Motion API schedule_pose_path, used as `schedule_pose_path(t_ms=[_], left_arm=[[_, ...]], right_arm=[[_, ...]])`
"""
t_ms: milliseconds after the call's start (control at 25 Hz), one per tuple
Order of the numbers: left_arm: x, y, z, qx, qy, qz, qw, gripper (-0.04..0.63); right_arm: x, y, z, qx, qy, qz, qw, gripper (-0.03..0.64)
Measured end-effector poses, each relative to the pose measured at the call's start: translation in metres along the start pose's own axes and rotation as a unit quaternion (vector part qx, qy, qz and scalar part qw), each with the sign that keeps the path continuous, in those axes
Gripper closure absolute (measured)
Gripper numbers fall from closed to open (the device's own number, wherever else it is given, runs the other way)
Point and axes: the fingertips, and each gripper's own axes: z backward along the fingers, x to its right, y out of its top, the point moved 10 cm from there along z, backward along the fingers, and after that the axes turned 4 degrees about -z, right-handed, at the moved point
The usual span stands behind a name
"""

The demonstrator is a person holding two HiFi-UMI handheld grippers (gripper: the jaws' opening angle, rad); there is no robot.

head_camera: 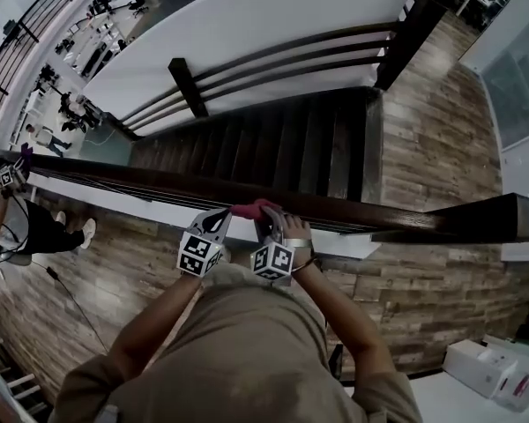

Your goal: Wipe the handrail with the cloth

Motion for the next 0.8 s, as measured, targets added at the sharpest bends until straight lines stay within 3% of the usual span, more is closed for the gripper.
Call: schedule_pose_path(t_ms=[360,560,800], left_arm=[[0.138,0.045,-0.054,0.017,0.020,0.000,0.9997,0.578],[0.202,0.062,-0.086,0.022,-0.012,-0.007,0.9997,0.578],[0.240,0.077,-0.107,0.019,-0.049,-0.028,0.9982,0.578]], right_arm=[[0.069,-0.117,0.089,-0.006,-0.009,-0.013,1.000,0.513],[0.101,-0.185,0.139,-0.034,-0.033,-0.025,0.999,0.513],[0.140,-0.270,0.206,-0.095,-0.098,-0.066,0.988,0.513]])
